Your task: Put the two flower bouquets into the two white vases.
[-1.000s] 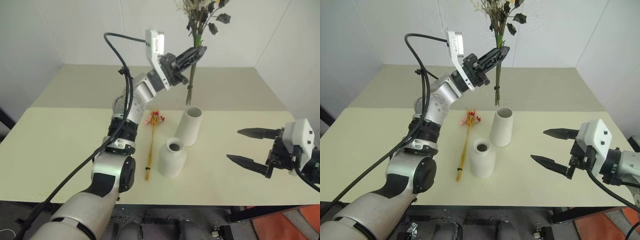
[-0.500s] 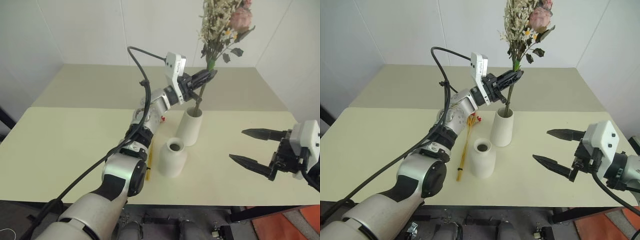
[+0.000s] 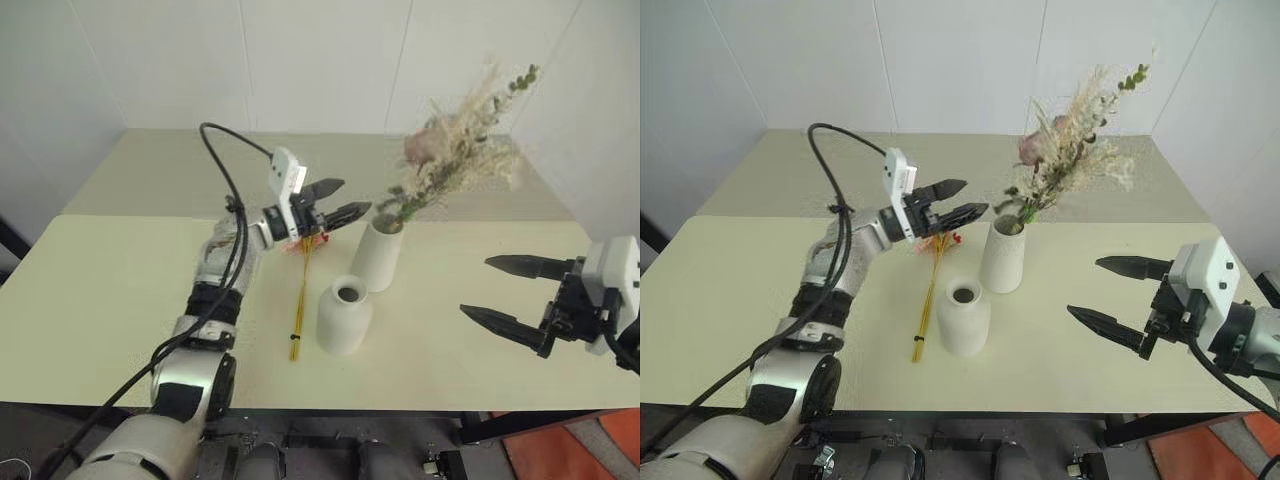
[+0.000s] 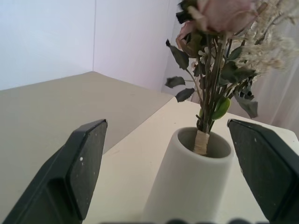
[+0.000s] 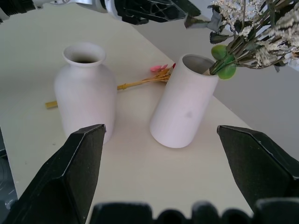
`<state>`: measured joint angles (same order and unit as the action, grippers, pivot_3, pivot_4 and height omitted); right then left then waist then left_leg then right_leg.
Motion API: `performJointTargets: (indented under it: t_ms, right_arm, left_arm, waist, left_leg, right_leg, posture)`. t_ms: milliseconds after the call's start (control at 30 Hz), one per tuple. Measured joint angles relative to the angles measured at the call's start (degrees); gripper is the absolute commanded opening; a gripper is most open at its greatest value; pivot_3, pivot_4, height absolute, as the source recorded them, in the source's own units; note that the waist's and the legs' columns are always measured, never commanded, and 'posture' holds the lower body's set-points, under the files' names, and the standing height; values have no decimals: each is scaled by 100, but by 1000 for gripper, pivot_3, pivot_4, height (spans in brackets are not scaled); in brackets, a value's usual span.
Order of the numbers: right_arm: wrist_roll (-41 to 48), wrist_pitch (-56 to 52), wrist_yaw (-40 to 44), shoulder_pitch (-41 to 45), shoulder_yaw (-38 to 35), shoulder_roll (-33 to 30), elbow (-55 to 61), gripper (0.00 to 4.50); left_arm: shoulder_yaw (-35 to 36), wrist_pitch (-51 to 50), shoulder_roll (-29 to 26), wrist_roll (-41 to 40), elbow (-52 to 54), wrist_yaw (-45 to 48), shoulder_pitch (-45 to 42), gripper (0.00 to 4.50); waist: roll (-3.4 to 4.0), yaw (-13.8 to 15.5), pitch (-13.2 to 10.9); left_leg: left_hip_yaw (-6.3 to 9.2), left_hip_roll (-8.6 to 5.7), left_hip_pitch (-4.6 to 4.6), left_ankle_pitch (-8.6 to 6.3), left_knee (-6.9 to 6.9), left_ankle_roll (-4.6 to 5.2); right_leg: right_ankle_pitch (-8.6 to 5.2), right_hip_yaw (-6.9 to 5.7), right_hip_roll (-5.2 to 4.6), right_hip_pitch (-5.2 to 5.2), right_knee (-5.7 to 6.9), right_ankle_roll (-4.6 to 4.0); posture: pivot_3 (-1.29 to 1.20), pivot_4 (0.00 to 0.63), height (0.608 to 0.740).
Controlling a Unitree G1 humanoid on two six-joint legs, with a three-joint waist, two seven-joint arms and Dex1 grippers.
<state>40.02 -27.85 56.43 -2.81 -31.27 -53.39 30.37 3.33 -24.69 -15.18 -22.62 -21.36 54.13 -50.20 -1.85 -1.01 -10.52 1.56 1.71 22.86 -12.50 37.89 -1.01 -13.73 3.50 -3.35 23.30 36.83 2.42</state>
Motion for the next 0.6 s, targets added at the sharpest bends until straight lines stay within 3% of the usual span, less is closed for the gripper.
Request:
performJointTargets:
  t_ms: [167, 267, 433, 600]
  right_arm:
    - [-52, 0, 94, 25, 129, -7, -61, 4500]
    - [-58, 0, 101, 94, 163, -7, -74, 4500]
    - [-63, 1, 182, 239, 293, -21, -138, 4500]
    - [-53, 1, 242, 268, 319, -50, -168, 4500]
  left_arm:
    - [-123, -1945, -1017, -114, 1240, -451, 495, 4456]
    - [-608, -2999, -1398, 46, 1737, -756, 480, 4456]
    - [-1246, -4411, -1031, 194, 1378, -1263, -127, 4456]
    - [-1596, -4866, -534, 519, 367, -1779, -788, 4456]
  waist:
    - [0, 21, 0]
    - [1, 56, 1]
    - [-1, 60, 0]
    - [-1, 2, 0]
  left_leg:
    - [0, -1, -3, 0, 0, 0]
    - [1, -3, -5, 0, 0, 0]
    - [1, -2, -1, 0, 1, 0]
    - [1, -3, -2, 0, 1, 0]
  right_leg:
    - [-2, -1, -1, -1, 5, 3]
    - [-11, -5, -4, -10, -1, 19]
    - [-16, -6, 0, -4, -1, 26]
    - [-14, -3, -1, -5, -1, 23]
  posture:
    - [0, 150, 740]
    - [0, 150, 740]
    - [0, 150, 740]
    - [0, 150, 740]
